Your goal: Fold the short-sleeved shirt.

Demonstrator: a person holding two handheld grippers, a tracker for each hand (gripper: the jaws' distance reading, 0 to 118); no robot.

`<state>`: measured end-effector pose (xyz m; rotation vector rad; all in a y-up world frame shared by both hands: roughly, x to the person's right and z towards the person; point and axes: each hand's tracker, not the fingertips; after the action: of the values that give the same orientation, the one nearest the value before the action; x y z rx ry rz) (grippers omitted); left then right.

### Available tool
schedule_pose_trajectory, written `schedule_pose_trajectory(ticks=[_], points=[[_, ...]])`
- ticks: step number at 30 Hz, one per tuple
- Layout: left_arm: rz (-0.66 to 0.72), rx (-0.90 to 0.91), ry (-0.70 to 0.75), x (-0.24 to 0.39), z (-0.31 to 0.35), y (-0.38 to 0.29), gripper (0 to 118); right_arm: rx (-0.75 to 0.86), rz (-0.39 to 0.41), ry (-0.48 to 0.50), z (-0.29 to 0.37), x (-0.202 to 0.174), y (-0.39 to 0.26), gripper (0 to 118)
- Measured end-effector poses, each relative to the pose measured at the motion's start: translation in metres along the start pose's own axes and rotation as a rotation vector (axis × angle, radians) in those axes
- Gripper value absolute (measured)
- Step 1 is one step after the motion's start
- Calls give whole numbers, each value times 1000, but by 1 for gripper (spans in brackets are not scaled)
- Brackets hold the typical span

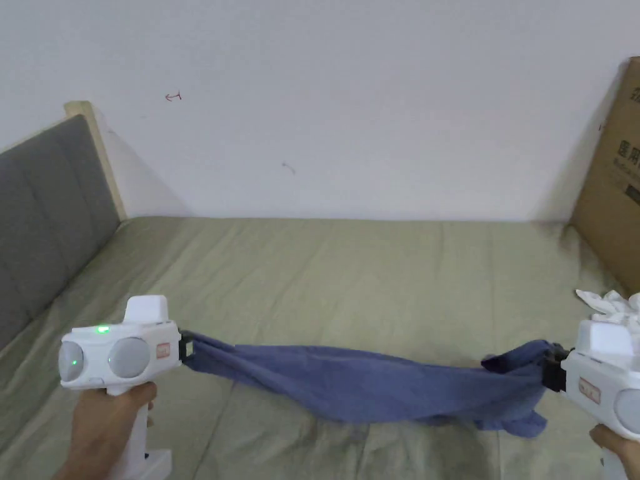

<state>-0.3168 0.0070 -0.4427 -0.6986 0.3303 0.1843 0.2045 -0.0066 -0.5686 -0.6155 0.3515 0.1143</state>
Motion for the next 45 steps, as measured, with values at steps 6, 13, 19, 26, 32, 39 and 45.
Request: schedule_pose_trajectory(ticks=[6, 13, 19, 26, 32, 39, 45], points=[[24, -113, 10, -23, 25, -96, 3, -78, -49, 22, 41, -8, -95, 4], [36, -177, 46, -54, 67, -180, 3, -110, -125, 27, 110, -25, -176, 4], [41, -199, 46, -73, 116, -219, 3, -113, -177, 21, 173, -39, -219, 4], [45, -227, 55, -87, 151, -255, 3, -180, -176, -9, 211, -52, -257, 4], [28, -341, 102, -73, 129, -266, 3, -380, -150, -79, 166, -54, -276, 4], [25, -419, 137, -71, 101, -278, 20, -441, -209, -88, 159, -56, -275, 7], [72, -253, 16, -52, 143, -237, 107, -233, -224, -38, 198, -45, -218, 104]])
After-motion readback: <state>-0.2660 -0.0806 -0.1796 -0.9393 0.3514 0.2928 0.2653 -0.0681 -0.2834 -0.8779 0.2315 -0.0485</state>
